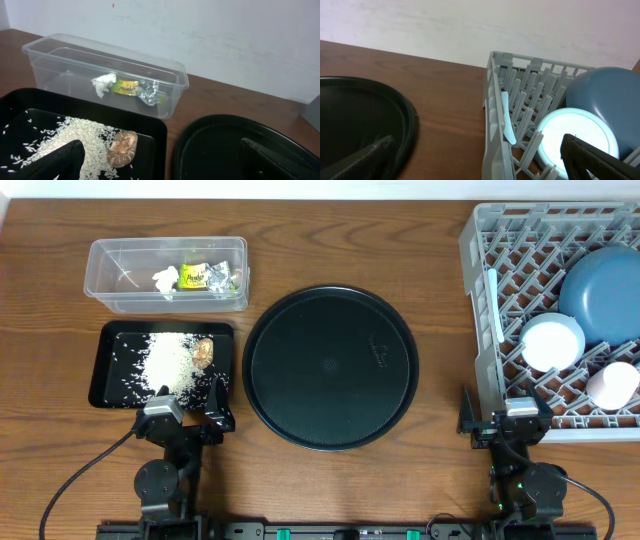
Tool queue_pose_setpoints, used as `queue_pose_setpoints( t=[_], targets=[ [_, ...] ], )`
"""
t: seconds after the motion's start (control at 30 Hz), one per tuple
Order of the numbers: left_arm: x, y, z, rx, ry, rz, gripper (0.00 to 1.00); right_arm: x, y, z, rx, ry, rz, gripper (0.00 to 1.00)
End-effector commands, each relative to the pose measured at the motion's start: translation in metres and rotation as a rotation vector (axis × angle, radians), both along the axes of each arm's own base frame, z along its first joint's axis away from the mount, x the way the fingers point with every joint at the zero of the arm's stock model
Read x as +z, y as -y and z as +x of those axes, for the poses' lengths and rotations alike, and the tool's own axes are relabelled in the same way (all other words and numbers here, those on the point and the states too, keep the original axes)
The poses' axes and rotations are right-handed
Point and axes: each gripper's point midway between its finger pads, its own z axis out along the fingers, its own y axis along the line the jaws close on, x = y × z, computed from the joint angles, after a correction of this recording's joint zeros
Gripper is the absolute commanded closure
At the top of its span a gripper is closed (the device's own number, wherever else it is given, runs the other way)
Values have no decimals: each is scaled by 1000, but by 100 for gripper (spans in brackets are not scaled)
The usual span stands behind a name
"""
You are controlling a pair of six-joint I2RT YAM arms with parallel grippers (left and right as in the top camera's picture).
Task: Sort waste into correct bins and load items into the dishwasher rack
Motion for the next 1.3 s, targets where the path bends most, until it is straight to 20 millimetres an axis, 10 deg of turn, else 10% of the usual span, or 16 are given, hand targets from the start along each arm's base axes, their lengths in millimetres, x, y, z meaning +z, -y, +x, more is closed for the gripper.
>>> queue_pose_setpoints(
  t=[0.0, 1.27],
  targets=[
    [-15, 7, -1, -32, -43, 25, 2, 0, 2, 0, -8, 1, 4, 1],
    [-15, 14, -1, -62, -45, 25, 2, 0, 2, 0, -8, 1, 4, 1]
  ],
)
